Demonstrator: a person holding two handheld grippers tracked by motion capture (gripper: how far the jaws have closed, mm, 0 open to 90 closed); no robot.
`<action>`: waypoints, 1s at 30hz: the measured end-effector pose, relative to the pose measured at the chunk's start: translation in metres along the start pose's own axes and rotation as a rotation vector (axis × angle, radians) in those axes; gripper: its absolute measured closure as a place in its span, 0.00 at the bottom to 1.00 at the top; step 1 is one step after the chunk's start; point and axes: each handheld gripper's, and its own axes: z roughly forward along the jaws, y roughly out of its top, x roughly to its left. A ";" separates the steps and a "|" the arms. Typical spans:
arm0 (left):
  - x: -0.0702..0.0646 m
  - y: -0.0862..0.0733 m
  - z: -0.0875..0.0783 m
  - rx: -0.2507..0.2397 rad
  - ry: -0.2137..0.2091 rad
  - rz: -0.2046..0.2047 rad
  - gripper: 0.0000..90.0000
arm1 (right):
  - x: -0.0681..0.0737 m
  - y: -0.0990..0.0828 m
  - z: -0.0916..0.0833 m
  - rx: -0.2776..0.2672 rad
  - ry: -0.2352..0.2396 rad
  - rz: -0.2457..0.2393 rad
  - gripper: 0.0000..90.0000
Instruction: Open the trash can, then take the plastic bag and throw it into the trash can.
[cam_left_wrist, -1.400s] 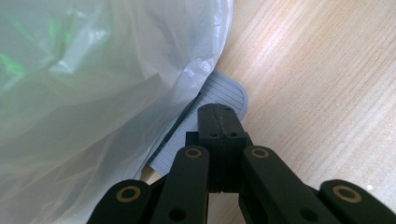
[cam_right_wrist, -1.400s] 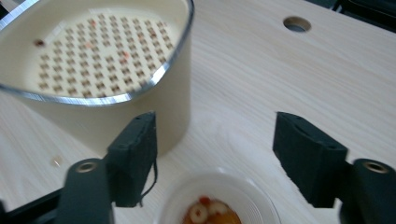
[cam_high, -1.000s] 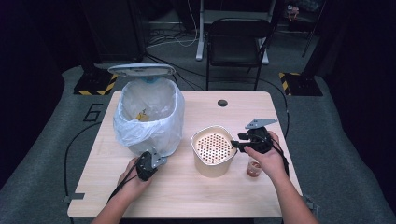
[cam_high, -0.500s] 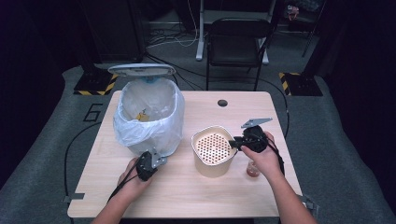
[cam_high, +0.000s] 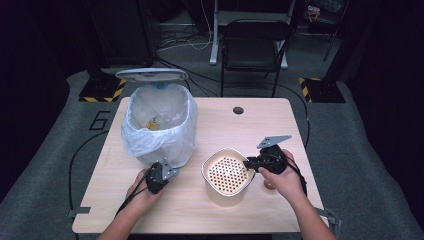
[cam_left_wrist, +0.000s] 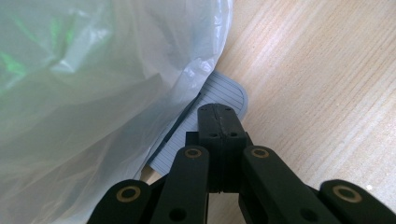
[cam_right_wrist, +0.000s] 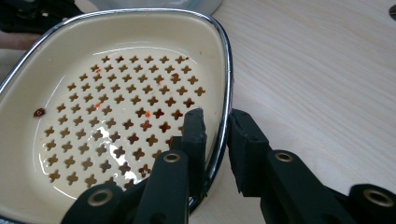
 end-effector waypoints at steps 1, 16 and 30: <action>0.000 0.000 0.000 0.000 0.000 0.000 1.00 | 0.000 0.000 0.000 0.000 0.000 0.000 0.85; 0.000 0.000 0.000 0.003 -0.002 -0.002 1.00 | -0.002 -0.013 -0.046 -0.165 -0.142 -0.013 0.38; 0.000 0.000 0.000 0.008 -0.002 0.000 1.00 | -0.007 -0.044 -0.047 -0.138 -0.165 0.001 0.15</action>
